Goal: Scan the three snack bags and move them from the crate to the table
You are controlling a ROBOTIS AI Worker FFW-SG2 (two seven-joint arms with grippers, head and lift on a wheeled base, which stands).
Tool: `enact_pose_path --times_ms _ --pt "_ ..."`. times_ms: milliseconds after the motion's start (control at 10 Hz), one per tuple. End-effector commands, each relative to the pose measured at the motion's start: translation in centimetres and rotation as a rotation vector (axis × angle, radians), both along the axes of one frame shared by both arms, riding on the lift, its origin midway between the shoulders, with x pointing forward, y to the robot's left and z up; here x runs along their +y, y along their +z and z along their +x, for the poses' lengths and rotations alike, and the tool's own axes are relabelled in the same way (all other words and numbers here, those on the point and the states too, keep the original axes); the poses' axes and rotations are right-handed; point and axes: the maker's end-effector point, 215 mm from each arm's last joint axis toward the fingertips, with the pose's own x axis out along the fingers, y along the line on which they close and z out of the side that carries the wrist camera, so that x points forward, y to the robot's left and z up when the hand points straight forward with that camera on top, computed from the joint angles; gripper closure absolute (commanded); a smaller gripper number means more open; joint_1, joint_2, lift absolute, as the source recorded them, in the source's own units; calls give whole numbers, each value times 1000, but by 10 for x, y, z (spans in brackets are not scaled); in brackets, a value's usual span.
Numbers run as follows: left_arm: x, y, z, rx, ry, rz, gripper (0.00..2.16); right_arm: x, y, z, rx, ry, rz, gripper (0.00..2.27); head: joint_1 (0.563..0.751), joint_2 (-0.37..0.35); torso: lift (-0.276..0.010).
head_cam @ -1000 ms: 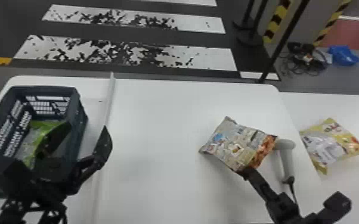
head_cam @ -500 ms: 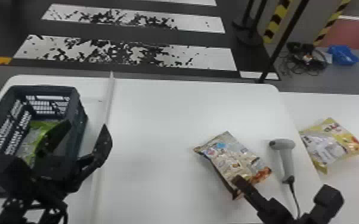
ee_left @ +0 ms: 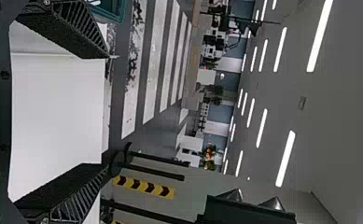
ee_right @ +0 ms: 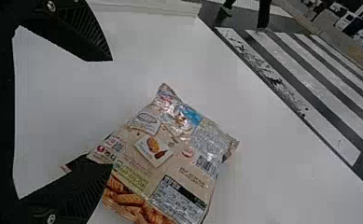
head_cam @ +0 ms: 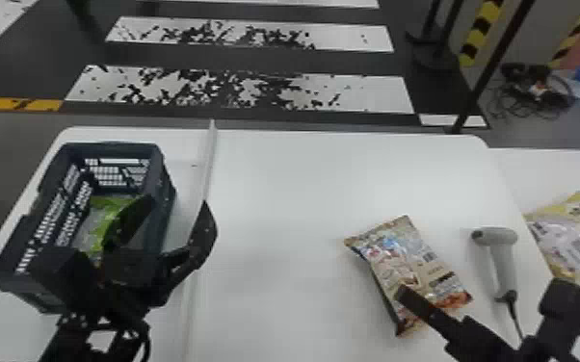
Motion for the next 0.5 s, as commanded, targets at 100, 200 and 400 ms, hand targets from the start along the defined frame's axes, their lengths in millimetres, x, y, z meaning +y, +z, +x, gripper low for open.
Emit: enact_pose_path --times_ms 100,200,400 --pt "3 2 -2 -5 2 4 36 -40 24 38 -141 -2 -127 245 695 -43 -62" --pt "3 1 -3 -4 2 6 36 -56 25 50 -186 -3 -175 454 695 -63 -62" --pt "3 5 -2 -10 -2 8 36 -78 15 61 -236 17 -221 1787 695 -107 -62"
